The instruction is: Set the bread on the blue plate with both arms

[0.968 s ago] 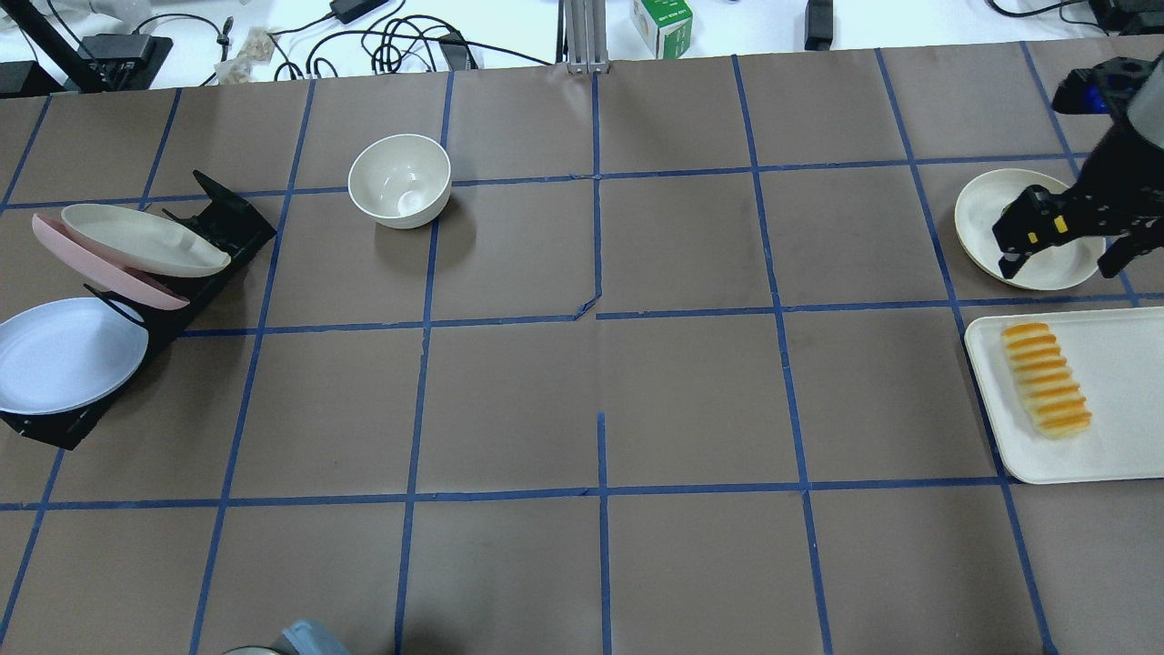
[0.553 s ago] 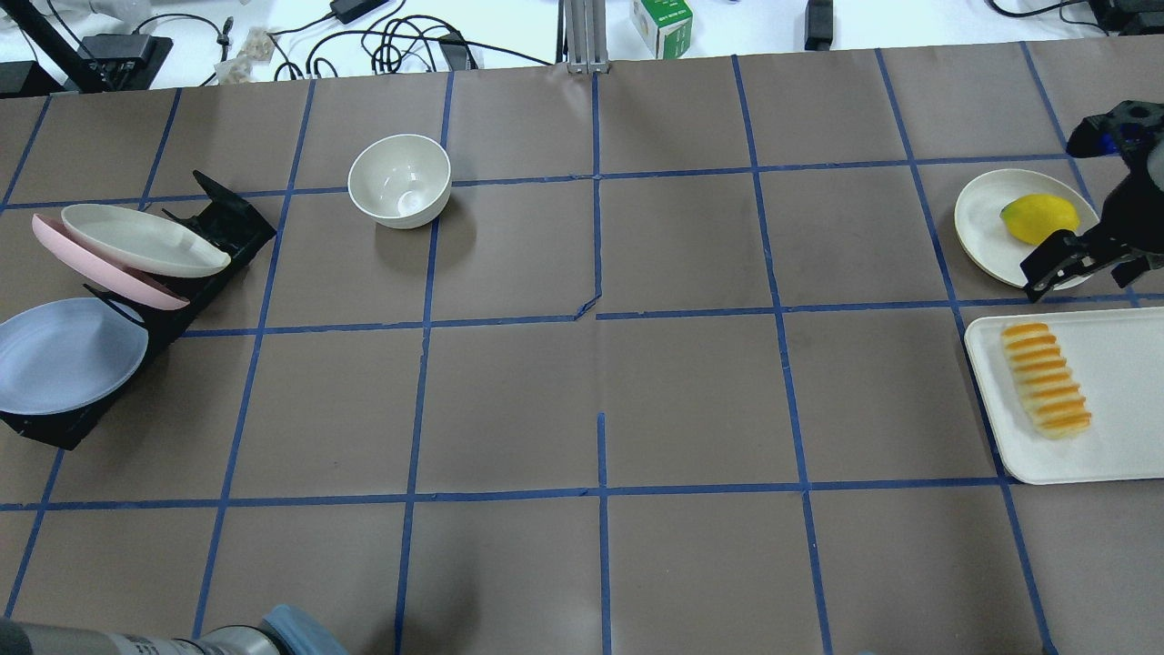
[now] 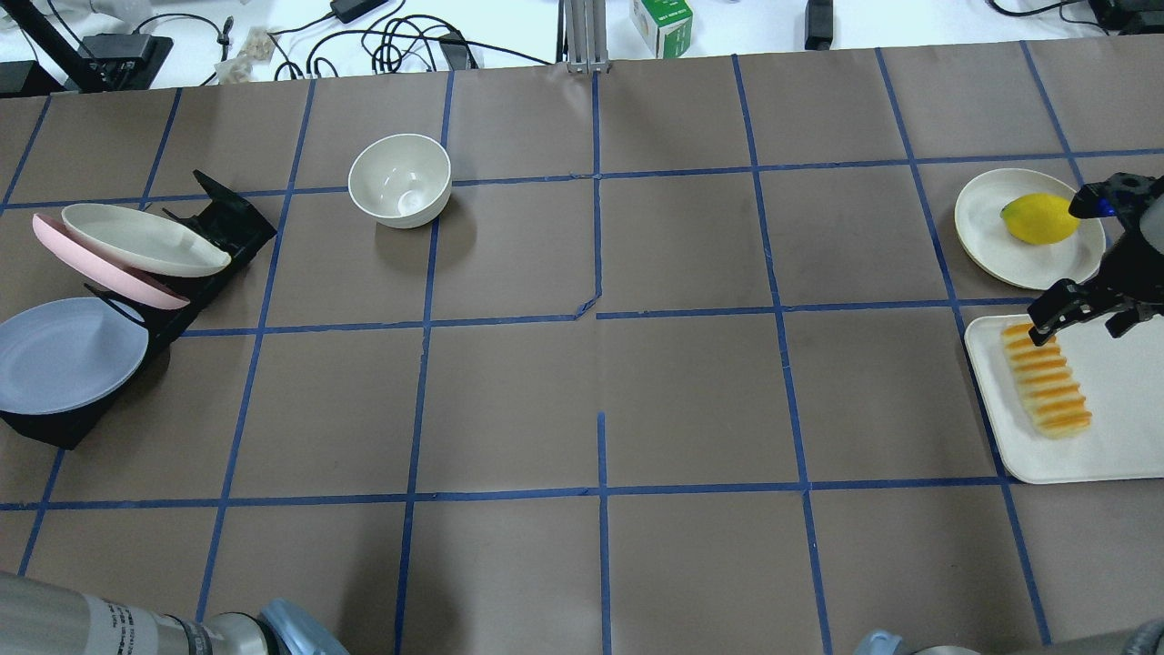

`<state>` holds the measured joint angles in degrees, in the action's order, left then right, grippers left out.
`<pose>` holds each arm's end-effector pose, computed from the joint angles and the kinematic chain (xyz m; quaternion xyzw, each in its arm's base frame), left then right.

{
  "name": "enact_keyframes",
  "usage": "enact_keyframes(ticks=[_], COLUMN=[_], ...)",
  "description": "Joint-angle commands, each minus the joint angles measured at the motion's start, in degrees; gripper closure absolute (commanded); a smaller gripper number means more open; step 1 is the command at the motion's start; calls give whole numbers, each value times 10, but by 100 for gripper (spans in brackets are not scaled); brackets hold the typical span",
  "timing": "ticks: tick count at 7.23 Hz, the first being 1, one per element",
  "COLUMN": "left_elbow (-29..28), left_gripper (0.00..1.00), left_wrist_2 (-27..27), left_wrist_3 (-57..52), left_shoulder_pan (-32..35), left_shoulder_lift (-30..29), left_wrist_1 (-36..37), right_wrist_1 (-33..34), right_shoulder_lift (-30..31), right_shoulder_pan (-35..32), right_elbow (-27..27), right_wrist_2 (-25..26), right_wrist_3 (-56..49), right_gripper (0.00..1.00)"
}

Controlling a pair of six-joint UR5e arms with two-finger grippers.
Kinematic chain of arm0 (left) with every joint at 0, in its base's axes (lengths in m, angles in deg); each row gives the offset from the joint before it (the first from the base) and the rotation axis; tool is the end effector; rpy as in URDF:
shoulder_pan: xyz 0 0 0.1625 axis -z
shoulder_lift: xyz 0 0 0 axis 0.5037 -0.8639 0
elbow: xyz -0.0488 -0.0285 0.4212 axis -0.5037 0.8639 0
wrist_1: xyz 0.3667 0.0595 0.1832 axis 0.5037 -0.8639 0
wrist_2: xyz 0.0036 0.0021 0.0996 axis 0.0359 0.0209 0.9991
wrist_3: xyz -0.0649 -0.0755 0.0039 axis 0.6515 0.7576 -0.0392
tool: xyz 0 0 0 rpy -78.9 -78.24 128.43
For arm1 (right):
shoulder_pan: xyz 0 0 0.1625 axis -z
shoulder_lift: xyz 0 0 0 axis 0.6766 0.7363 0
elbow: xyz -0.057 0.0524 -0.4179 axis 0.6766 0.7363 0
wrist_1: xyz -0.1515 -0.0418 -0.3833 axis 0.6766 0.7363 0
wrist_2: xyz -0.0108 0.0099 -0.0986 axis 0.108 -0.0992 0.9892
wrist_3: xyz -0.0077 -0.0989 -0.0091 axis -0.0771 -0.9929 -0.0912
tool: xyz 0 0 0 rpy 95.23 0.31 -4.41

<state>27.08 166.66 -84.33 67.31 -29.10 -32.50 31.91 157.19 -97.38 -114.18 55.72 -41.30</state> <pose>0.4032 -0.4592 0.2709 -0.3920 0.9186 0.0328 0.0386 -0.1855 -0.4817 0.2441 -0.0003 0.9977 0.0683 0.0036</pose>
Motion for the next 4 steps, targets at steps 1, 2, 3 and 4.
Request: enact_keyframes(ticks=[1,2,3,4], left_elbow=[0,9,9,7], left_gripper=[5,21,21,30], left_wrist_2=[-23,-23,-22,-23], left_wrist_3=[-2,-3,-2,-2], left_shoulder_pan=[-1,-1,-1,-1], left_shoulder_lift=[-13,-10,-10,-10], left_wrist_1=[14,9,-7,-12], right_wrist_1=[8,39,69,100], right_shoulder_lift=[-15,-17,-23,-33], right_shoulder_pan=[4,4,4,4], right_elbow=[-22,-34,-48,-59], right_wrist_2=[0,1,24,33], right_wrist_3=[61,62,61,60], right_gripper=[0,0,0,0])
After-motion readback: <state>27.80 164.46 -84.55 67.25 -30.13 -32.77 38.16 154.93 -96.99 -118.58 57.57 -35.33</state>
